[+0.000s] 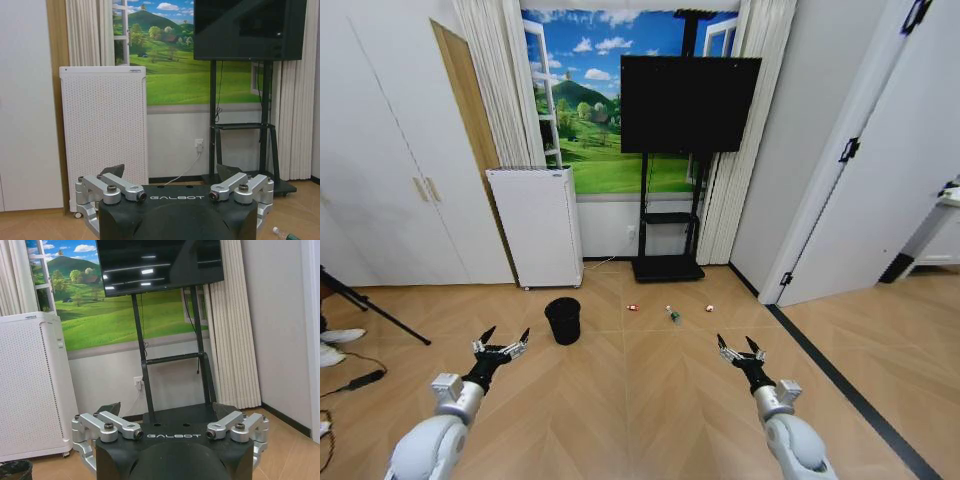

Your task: Pick up the trash bin and place the garbage on the floor into it.

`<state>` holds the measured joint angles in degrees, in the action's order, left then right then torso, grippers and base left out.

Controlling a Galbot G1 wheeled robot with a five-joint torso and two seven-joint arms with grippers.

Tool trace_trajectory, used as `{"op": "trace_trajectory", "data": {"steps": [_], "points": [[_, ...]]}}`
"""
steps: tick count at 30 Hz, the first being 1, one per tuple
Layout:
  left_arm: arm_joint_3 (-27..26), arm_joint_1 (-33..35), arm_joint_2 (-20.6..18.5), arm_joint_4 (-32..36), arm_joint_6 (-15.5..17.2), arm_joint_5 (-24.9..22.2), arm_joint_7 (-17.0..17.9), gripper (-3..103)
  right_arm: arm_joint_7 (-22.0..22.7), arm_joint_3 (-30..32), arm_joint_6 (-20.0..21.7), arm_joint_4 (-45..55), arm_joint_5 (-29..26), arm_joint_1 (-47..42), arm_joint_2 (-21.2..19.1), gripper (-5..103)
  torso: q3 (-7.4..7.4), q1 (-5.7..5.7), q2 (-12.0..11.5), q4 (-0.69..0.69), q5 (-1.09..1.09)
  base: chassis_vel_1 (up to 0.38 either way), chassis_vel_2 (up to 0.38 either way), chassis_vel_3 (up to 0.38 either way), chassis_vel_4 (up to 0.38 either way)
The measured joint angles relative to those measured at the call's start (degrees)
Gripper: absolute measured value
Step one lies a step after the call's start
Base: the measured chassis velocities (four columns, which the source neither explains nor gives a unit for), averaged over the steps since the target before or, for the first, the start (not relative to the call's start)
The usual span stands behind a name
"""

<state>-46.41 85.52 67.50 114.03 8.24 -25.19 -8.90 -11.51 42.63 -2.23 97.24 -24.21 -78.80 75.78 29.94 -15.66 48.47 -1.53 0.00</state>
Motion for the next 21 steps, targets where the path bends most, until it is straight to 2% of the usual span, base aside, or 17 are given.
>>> {"op": "trace_trajectory", "data": {"steps": [21], "points": [[-0.1,0.09,-0.04,0.06,-0.03,-0.04,-0.52,100,-0.65,0.0,0.28,-0.01,1.11,-0.05,-0.03,100,0.0,0.0,0.0,0.0,0.0,0.0,0.0,0.0,0.0]]}}
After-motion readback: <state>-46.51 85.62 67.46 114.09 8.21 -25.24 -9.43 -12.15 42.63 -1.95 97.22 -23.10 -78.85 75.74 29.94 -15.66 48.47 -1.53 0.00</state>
